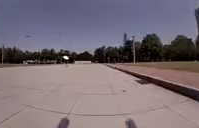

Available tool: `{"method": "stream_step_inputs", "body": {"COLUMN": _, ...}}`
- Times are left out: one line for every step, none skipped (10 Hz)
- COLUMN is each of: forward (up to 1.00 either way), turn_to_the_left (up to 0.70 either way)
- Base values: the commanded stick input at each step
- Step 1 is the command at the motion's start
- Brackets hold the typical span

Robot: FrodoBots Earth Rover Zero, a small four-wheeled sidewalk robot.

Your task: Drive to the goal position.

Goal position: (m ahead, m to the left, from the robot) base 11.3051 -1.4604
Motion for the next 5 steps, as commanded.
{"method": "stream_step_inputs", "body": {"forward": 1.00, "turn_to_the_left": 0.40}}
{"method": "stream_step_inputs", "body": {"forward": 1.00, "turn_to_the_left": 0.26}}
{"method": "stream_step_inputs", "body": {"forward": 1.00, "turn_to_the_left": 0.02}}
{"method": "stream_step_inputs", "body": {"forward": 1.00, "turn_to_the_left": 0.00}}
{"method": "stream_step_inputs", "body": {"forward": 1.00, "turn_to_the_left": 0.00}}
